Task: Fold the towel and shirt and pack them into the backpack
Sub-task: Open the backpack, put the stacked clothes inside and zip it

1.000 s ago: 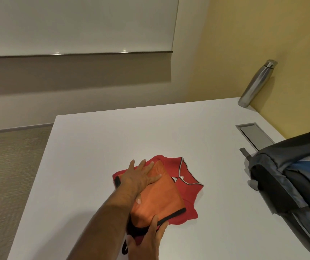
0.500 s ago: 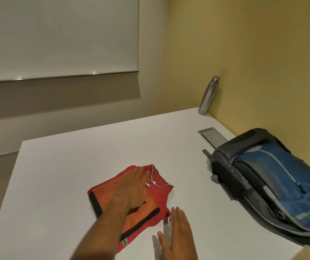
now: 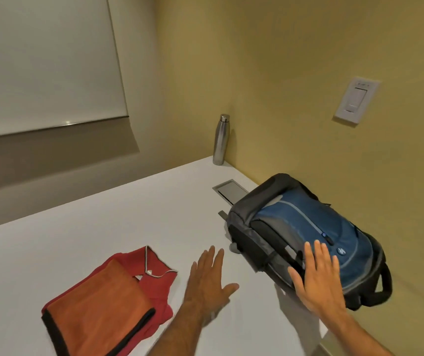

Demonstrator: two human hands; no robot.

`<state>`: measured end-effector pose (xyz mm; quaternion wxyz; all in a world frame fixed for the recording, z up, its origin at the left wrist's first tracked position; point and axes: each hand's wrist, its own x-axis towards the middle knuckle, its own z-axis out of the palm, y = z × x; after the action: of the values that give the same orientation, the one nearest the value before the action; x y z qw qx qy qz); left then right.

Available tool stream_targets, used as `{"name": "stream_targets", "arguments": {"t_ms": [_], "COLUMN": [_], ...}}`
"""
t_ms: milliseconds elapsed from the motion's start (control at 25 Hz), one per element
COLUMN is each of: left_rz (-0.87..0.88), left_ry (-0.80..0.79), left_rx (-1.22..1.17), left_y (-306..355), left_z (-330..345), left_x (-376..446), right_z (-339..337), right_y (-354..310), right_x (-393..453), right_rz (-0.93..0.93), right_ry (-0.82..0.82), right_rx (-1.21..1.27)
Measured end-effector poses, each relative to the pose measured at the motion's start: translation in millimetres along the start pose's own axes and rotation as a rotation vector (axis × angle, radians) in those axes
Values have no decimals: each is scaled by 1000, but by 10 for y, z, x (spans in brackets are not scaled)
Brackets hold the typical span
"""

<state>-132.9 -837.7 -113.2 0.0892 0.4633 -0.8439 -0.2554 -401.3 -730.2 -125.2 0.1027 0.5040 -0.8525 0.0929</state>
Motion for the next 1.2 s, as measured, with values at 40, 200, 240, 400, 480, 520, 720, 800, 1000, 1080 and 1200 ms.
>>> {"name": "stream_targets", "arguments": {"t_ms": [40, 200, 240, 400, 480, 520, 720, 800, 1000, 1080, 1200], "left_rz": [-4, -4, 10, -62, -173, -228, -405, -409, -393, -398, -402], "left_ry": [-3, -1, 17, 14, -12, -24, -31, -31, -3, 1, 22], "left_rx": [-25, -144, -167, -206, -272, -309, -304, -299, -322, -337, -304], "left_y": [179, 812, 943, 1399, 1577, 1641, 1759, 1780, 1803, 1730, 1491], "left_z": [64, 348, 426, 724, 813, 851, 930, 964, 996, 957, 826], "left_x": [95, 481, 566, 824, 925, 976, 1158, 1190, 1240, 1281, 1358], "right_z": [-31, -89, -75, 44, 100, 148, 304, 318, 236, 147, -7], "right_y": [212, 952, 1126, 1700, 1903, 2010, 2299, 2338, 2273, 2175, 1981], "right_x": [101, 488, 584, 928, 1089, 1168, 1441, 1472, 1429, 1362, 1198], "right_rz": [14, 113, 136, 184, 211, 239, 384, 436, 502, 541, 601], "right_ry": [14, 0, -15, -112, -150, -179, -353, -342, -276, -264, -275], "right_rx": [-28, -69, -77, -38, 16, 37, 260, 296, 334, 389, 504]}}
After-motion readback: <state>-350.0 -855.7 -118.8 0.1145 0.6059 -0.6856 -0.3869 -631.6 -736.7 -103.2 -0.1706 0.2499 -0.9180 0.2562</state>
